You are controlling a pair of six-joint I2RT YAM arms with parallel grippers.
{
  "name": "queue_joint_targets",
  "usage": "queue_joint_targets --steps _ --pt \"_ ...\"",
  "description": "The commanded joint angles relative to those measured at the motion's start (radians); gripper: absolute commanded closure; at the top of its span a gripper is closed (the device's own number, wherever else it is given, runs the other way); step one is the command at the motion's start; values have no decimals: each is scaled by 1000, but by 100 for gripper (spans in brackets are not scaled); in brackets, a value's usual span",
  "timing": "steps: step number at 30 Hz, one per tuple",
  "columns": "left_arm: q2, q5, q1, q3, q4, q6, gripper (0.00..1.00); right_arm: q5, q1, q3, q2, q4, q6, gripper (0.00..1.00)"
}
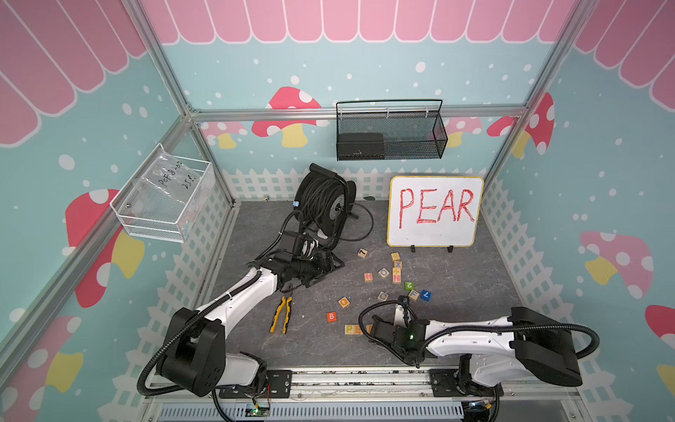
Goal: Spell the uppercase word “pear” with letter blocks
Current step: Move the letter block to the center of the board.
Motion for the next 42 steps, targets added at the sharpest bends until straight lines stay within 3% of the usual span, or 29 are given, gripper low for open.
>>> queue_joint_targets --steps 1,11,28,34,37,42 --pt "12 5 2 21 -9 13 1 -2 -1 8 26 9 -24 26" --pt "11 5 2 21 -8 13 1 -11 -2 58 88 88 -126 26" --pt "0 3 1 20 -9 15 1 -25 -1 80 105 115 -159 26" --pt "4 15 2 24 -4 17 1 57 -2 84 22 33 -109 25" --pt "8 29 2 29 -2 20 1 87 -24 83 -45 26 -144 22" --pt "-1 11 2 29 -2 31 0 86 -147 104 -117 23 -269 21"
